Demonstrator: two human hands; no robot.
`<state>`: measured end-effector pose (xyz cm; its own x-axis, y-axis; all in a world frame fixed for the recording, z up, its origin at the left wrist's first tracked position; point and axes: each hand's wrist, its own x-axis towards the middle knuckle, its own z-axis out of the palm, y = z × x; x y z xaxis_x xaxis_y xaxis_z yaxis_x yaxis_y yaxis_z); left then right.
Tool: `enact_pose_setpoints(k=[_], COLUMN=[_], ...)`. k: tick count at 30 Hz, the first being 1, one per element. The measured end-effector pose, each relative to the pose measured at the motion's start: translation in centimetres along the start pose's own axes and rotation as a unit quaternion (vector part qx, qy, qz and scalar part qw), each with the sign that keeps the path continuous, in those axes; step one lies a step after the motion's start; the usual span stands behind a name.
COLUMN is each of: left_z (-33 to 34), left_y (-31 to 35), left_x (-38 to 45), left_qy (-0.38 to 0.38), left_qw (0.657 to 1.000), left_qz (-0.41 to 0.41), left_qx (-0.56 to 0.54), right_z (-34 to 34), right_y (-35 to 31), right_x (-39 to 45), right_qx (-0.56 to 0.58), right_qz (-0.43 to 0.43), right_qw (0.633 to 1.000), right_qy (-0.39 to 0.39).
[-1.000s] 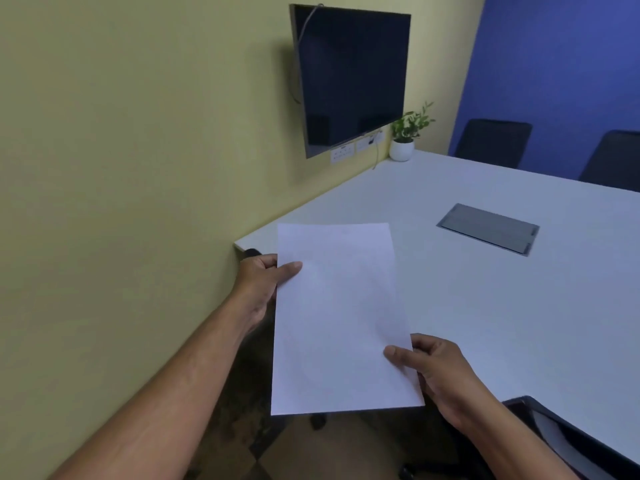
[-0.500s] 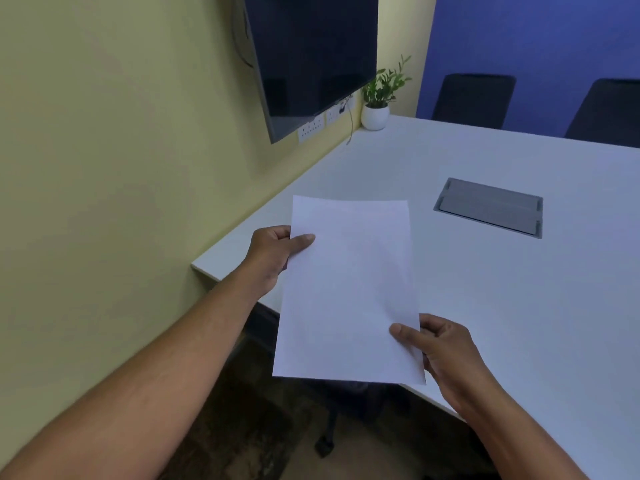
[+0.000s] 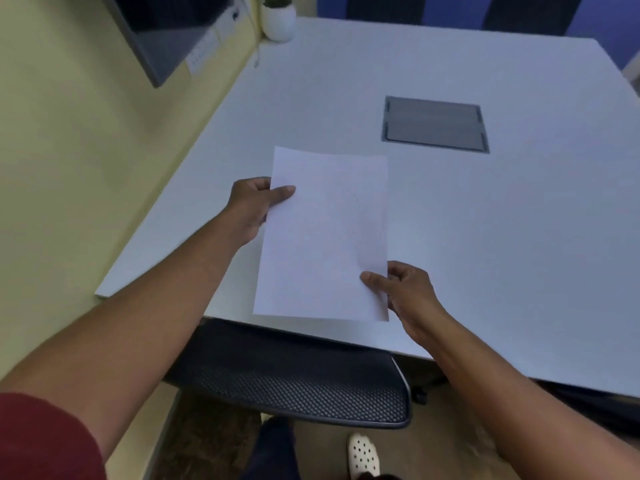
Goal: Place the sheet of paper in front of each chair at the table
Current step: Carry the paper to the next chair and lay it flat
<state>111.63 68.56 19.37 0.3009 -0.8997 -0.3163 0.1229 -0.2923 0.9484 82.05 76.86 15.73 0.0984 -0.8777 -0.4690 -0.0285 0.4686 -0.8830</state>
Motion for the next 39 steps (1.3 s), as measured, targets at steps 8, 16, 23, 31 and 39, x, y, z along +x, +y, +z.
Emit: enact_pose_setpoints(k=[8, 16, 23, 31, 39], left_z=[-5.3, -7.8, -6.7, -7.5, -8.3], left_y=[-5.3, -12.5, -16.6, -20.9, -21.6], left_x=[10.0, 14.0, 16.3, 15.3, 16.2], left_qy=[-0.115, -0.155, -0.149, -0.257, -0.298], left_qw=[0.981, 0.946, 0.924, 0.766, 0.677], left_qz=[-0.127, -0.141, -0.045, 0.197, 0.271], left_qx=[0.092, 0.247, 0.350, 0.555, 0.616], right_z=[6.7, 6.9, 7.3, 7.6, 7.7], right_y=[5.2, 8.1, 10.9, 12.1, 12.6], right_x=[8.7, 13.8, 16.5, 18.2, 18.0], right_qx=[-0.002, -0.041, -0.150, -0.210, -0.361], right_qz=[0.072, 0.128, 0.133, 0.142, 0.084], right_qw=[0.991, 0.983, 0.968, 0.952, 0.917], right_qy=[0.112, 0.125, 0.154, 0.170, 0.148])
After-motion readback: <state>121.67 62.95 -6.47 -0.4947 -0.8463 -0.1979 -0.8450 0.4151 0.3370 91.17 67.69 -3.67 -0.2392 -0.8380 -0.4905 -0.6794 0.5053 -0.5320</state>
